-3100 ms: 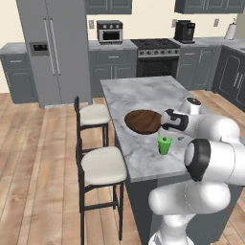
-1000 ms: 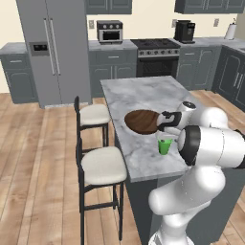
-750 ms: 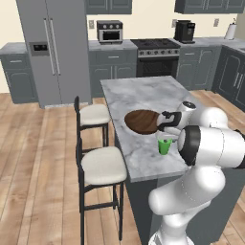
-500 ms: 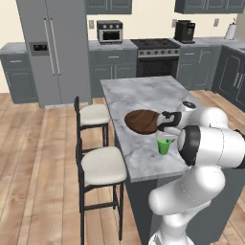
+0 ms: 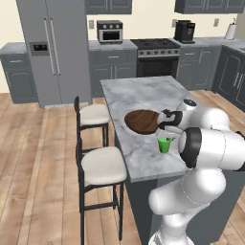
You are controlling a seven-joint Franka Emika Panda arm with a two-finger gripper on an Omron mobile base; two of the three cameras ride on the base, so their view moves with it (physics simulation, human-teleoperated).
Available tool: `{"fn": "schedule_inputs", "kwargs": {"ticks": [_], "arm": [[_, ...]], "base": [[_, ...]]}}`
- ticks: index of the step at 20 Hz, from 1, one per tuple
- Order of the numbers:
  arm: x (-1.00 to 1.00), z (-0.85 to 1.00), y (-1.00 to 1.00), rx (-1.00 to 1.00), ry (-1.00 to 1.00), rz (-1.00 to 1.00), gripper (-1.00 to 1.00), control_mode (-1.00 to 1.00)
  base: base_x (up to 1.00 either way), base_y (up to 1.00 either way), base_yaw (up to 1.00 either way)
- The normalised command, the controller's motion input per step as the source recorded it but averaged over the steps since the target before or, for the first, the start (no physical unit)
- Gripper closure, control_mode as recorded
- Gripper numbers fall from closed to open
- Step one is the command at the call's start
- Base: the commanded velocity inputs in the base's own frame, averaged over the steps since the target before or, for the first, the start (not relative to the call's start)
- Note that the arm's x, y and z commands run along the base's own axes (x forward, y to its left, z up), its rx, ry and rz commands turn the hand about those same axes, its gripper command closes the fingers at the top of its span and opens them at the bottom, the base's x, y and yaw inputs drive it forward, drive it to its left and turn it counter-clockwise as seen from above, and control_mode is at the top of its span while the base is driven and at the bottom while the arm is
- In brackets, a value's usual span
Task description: Place the cup inside the bowl on the dining table and move the bowl to any counter.
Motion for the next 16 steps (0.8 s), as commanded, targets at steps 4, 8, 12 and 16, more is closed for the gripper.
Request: {"fn": "schedule_inputs", "kwargs": {"ticks": [4, 8, 12, 16], "arm": [[0.0, 0.21, 0.0, 0.01, 0.0, 0.0, 1.0, -1.0], [0.01, 0.17, 0.0, 0.03, 0.0, 0.0, 1.0, -1.0], [0.07, 0.13, 0.0, 0.08, 0.0, 0.0, 1.0, -1.0], [0.1, 0.14, 0.0, 0.08, 0.0, 0.0, 1.0, -1.0]], "base": [[0.0, 0.0, 0.0], [0.0, 0.0, 0.0], [0.0, 0.0, 0.0], [0.0, 0.0, 0.0]]}}
